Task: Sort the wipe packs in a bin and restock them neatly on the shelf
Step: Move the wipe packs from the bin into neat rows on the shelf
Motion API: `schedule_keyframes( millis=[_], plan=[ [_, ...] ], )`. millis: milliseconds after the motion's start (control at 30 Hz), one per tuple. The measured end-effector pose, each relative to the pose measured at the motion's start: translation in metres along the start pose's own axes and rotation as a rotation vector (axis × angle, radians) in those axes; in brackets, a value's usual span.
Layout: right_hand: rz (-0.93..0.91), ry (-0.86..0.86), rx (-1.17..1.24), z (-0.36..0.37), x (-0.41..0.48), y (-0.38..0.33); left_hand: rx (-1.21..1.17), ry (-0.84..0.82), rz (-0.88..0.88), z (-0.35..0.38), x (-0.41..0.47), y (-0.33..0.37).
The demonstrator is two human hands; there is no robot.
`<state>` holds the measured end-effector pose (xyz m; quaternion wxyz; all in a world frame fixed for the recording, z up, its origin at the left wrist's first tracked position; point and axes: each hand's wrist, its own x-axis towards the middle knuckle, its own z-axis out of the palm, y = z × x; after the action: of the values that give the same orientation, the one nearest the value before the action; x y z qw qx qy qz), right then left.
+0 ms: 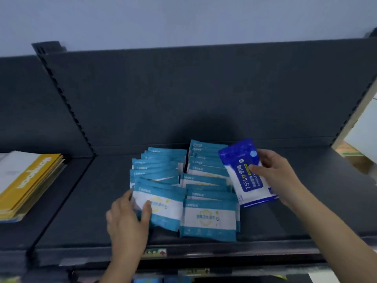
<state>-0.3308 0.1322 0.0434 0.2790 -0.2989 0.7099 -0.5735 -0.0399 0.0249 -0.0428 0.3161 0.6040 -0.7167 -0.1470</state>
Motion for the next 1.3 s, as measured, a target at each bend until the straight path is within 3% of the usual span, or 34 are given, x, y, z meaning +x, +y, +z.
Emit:
schedule_keyframes(
  millis=[67,167,233,333,567,867,1133,1300],
  plan=[
    [-0.119,-0.033,-0.397,-0.017,0.024,0.004,0.142,0.079,0.056,0.002,-0.015,0.006],
    [-0.238,-0.114,-0.951,-0.030,0.058,0.017,0.261,0.060,0.150,0.008,-0.029,0.018],
    [-0.279,-0.142,-1.178,-0.032,0.075,0.022,0.330,0.014,0.172,0.015,-0.036,0.023],
    [-0.312,-0.158,-1.322,-0.031,0.097,0.023,0.420,-0.033,0.186,0.027,-0.044,0.029],
    [-0.421,-0.120,-1.422,-0.033,0.136,0.041,0.428,-0.017,0.159,0.028,-0.044,0.031],
    [-0.362,-0.086,-1.334,-0.037,0.114,0.082,0.411,0.018,0.198,0.023,-0.041,0.028],
    [-0.319,-0.147,-1.010,-0.028,0.073,0.074,0.377,-0.046,0.235,0.013,-0.035,0.014],
    [-0.448,-0.227,-0.743,0.016,0.008,0.021,0.202,-0.106,0.278,0.001,-0.032,0.002]
  ],
)
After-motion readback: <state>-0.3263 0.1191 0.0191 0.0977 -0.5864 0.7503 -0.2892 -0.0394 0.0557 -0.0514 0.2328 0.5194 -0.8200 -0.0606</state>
